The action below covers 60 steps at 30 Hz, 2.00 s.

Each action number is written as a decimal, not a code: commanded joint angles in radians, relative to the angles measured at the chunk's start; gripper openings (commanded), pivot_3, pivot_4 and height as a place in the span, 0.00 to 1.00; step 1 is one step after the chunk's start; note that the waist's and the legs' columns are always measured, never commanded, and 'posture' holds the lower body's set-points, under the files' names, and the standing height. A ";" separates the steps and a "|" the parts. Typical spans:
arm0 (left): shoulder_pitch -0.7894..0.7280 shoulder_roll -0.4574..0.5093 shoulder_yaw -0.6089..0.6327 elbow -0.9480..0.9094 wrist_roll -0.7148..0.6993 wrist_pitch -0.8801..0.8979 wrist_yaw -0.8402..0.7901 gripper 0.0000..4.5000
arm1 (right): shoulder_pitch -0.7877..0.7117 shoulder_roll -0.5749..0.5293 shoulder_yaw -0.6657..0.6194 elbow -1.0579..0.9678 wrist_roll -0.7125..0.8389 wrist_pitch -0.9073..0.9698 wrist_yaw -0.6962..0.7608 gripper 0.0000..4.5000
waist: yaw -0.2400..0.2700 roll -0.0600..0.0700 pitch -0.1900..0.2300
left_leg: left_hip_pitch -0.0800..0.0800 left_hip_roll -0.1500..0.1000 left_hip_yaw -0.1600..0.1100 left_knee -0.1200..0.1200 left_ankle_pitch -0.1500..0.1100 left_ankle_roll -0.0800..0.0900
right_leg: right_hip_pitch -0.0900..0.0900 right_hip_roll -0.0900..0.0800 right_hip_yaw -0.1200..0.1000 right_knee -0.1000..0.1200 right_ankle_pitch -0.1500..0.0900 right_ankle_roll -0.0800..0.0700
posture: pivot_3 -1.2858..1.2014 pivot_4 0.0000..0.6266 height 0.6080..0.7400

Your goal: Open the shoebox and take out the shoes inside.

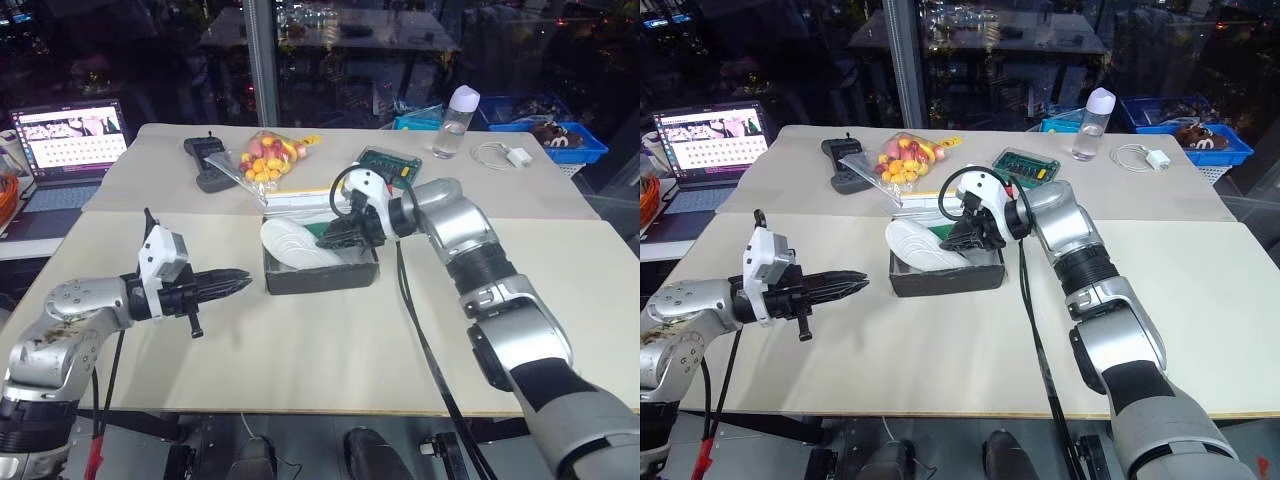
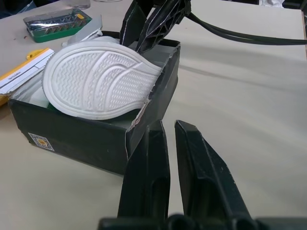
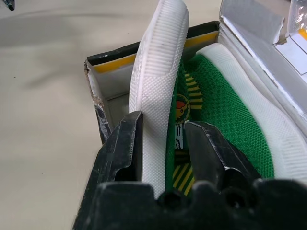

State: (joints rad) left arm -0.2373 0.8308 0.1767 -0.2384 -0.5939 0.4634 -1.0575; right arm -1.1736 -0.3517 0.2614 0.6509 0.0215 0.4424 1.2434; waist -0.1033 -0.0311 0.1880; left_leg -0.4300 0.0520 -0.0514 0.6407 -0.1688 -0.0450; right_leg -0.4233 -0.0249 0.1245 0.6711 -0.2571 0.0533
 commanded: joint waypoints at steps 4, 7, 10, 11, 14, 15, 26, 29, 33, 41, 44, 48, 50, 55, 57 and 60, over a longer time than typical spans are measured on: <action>0.003 0.004 0.021 -0.036 -0.010 0.000 0.010 0.09 | 0.002 0.004 0.005 -0.079 0.030 0.036 0.042 1.00 | 0.000 0.000 0.000 | 0.000 0.000 0.000 0.000 0.000 0.000 | 0.000 0.000 0.000 0.000 0.000 0.000 | 0.52 0.24 0.72; 0.008 0.005 0.024 -0.041 -0.010 0.001 0.014 0.09 | 0.015 0.013 0.012 -0.085 0.021 0.032 0.037 1.00 | 0.002 0.000 0.000 | 0.000 0.000 0.000 0.000 0.000 0.000 | 0.000 0.000 0.000 0.000 0.000 0.000 | 0.52 0.24 0.72; 0.011 0.006 0.027 -0.046 -0.010 0.002 0.019 0.09 | 0.013 0.024 0.009 -0.068 0.018 0.028 0.029 1.00 | 0.004 0.000 0.000 | -0.001 0.000 0.000 0.000 0.000 0.000 | -0.001 0.000 0.000 0.000 0.000 0.000 | 0.52 0.24 0.72; 0.012 0.006 0.028 -0.048 -0.011 0.003 0.020 0.09 | 0.009 0.027 0.005 -0.061 0.019 0.028 0.024 1.00 | 0.005 0.000 0.000 | -0.001 0.000 0.000 0.000 0.000 0.000 | -0.001 0.000 0.000 0.000 0.000 0.000 | 0.52 0.24 0.72; 0.016 0.007 0.028 -0.050 -0.006 0.000 0.026 0.09 | -0.001 0.042 0.003 -0.032 0.010 0.010 -0.006 1.00 | 0.006 0.000 0.000 | -0.001 0.000 0.000 0.000 0.000 0.000 | -0.001 0.000 0.000 0.000 0.000 0.000 | 0.52 0.24 0.72; 0.017 0.007 0.027 -0.050 -0.005 -0.002 0.027 0.09 | -0.002 0.049 0.006 -0.021 0.005 0.001 -0.018 1.00 | 0.006 0.000 0.000 | -0.001 0.000 0.000 0.000 0.000 0.000 | -0.001 0.000 0.000 0.000 0.000 0.000 | 0.52 0.24 0.72; 0.019 0.004 0.021 -0.047 0.000 -0.004 0.039 0.09 | 0.021 0.056 0.036 -0.014 -0.021 -0.048 -0.051 0.38 | 0.006 0.000 0.000 | -0.002 0.000 0.000 0.000 0.000 0.000 | -0.001 0.000 0.000 0.000 0.000 0.000 | 0.52 0.24 0.72; 0.022 0.003 0.020 -0.053 -0.001 -0.006 0.039 0.09 | 0.028 0.053 0.036 -0.033 -0.023 -0.064 -0.056 0.15 | 0.005 0.000 0.000 | -0.002 0.000 0.000 0.000 0.000 0.000 | -0.001 0.000 0.000 0.000 0.000 0.000 | 0.52 0.24 0.72; 0.028 0.004 0.021 -0.058 0.002 -0.012 0.036 0.09 | 0.039 0.050 0.021 -0.079 -0.011 -0.061 -0.066 0.15 | 0.005 0.000 0.000 | -0.002 0.000 0.000 0.000 0.000 0.000 | -0.001 0.000 0.000 0.000 0.000 0.000 | 0.52 0.24 0.72; 0.040 0.002 0.023 -0.068 0.002 -0.014 0.040 0.09 | 0.039 -0.010 -0.106 -0.315 0.119 0.109 -0.081 0.15 | 0.008 0.001 0.001 | -0.004 0.000 0.000 0.000 0.000 0.000 | -0.002 0.000 0.000 0.000 0.000 0.000 | 0.52 0.24 0.72; 0.038 0.002 0.018 -0.064 0.006 -0.016 0.038 0.09 | 0.041 -0.021 -0.189 -0.391 0.209 0.219 -0.112 0.15 | 0.008 0.001 0.001 | -0.004 0.000 0.000 0.000 0.000 0.000 | -0.002 0.000 0.000 0.000 0.000 0.000 | 0.52 0.24 0.72; 0.035 -0.002 0.011 -0.063 0.010 -0.019 0.039 0.09 | 0.022 -0.035 -0.317 -0.424 0.271 0.285 -0.245 0.15 | 0.008 0.001 0.001 | -0.004 0.000 0.000 0.000 0.000 0.000 | -0.002 0.000 0.000 0.000 0.000 0.000 | 0.52 0.24 0.72; 0.034 -0.005 0.011 -0.064 0.010 -0.019 0.040 0.09 | 0.018 -0.071 -0.379 -0.433 0.276 0.283 -0.316 0.15 | 0.009 0.001 0.001 | -0.004 0.000 0.000 0.000 0.000 0.000 | -0.002 0.000 0.000 0.000 0.000 0.000 | 0.52 0.24 0.72; 0.047 -0.011 0.016 -0.078 0.007 -0.018 0.042 0.09 | 0.059 -0.204 -0.399 -0.464 0.168 0.184 -0.467 0.15 | 0.021 0.001 0.002 | -0.005 -0.001 0.000 0.000 0.000 0.000 | -0.003 -0.001 0.000 -0.003 -0.001 0.000 | 0.52 0.24 0.72; 0.050 -0.014 0.019 -0.087 0.000 -0.011 0.047 0.09 | 0.135 -0.333 -0.259 -0.477 -0.044 0.058 -0.545 0.15 | 0.024 0.001 0.002 | -0.007 -0.001 0.000 0.000 0.000 0.000 | -0.003 -0.001 0.000 -0.005 0.000 0.000 | 0.52 0.24 0.72; 0.046 -0.020 0.018 -0.102 -0.015 0.006 0.054 0.09 | 0.262 -0.505 -0.044 -0.495 -0.341 -0.105 -0.612 0.15 | 0.034 0.001 0.002 | -0.007 -0.001 0.001 -0.001 0.000 0.000 | -0.003 -0.002 0.000 -0.007 -0.001 0.000 | 0.52 0.24 0.72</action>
State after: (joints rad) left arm -0.1846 0.8130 0.1778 -0.3017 -0.5888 0.4633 -1.0091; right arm -0.9641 -0.7899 0.0999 0.1892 -0.1249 0.4613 0.6838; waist -0.0693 -0.0299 0.1896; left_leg -0.4372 0.0507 -0.0503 0.6392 -0.1690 -0.0451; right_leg -0.4268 -0.0274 0.1244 0.6637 -0.2580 0.0530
